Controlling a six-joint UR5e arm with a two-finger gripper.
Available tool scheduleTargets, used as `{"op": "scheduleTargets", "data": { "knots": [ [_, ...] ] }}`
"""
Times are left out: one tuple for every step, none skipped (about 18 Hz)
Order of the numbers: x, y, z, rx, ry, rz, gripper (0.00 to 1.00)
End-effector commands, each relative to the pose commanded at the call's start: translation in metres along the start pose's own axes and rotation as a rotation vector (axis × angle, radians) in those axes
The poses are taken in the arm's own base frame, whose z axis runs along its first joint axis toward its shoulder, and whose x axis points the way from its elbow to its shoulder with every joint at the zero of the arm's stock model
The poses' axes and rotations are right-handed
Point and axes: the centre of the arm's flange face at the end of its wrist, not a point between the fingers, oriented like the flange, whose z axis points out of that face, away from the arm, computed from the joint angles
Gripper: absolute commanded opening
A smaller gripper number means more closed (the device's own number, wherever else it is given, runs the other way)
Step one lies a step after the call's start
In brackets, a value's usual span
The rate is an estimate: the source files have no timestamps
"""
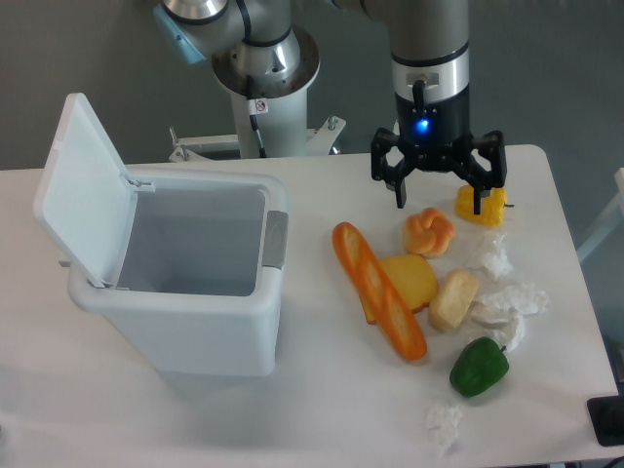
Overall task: Pick up the long bread
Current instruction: 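Move the open gripper toward the long orange baguette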
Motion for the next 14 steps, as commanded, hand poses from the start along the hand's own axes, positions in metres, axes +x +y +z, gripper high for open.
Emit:
{"op": "scheduleTargets", "data": {
  "knots": [
    [0.0,0.0,0.001,-0.001,0.001,0.0,1.0],
    [0.0,0.0,0.001,0.0,0.0,0.0,1.0],
    [0.0,0.0,0.0,0.0,0.0,0.0,1.0],
    [0.0,0.0,0.0,0.0,0.0,-0.002,1.0],
    [0.0,0.0,0.0,0.0,0.0,-0.002,1.0],
    [0.0,-0.001,0.0,0.0,0.0,0.0,1.0],
    [0.0,-0.001,0.002,-0.001,0.003,-0.002,1.0],
    [0.001,-0.001,0.001,0.0,0.002,-0.008,1.0],
    [0.001,0.0,0.002,-0.002,0.004,-0.012,1.0],
    [0.002,0.0,0.004,-0.004,0.006,-0.019,1.0],
    [0.002,0.001,0.005,-0.002,0.004,-0.023,1.0],
    [0.003,0.001,0.007,-0.003,0.005,-0.025,1.0],
    [0.004,0.002,0.009,-0.004,0.009,-0.028,1.0],
    [0.006,0.003,0.012,-0.006,0.016,-0.039,1.0]
  ]
}}
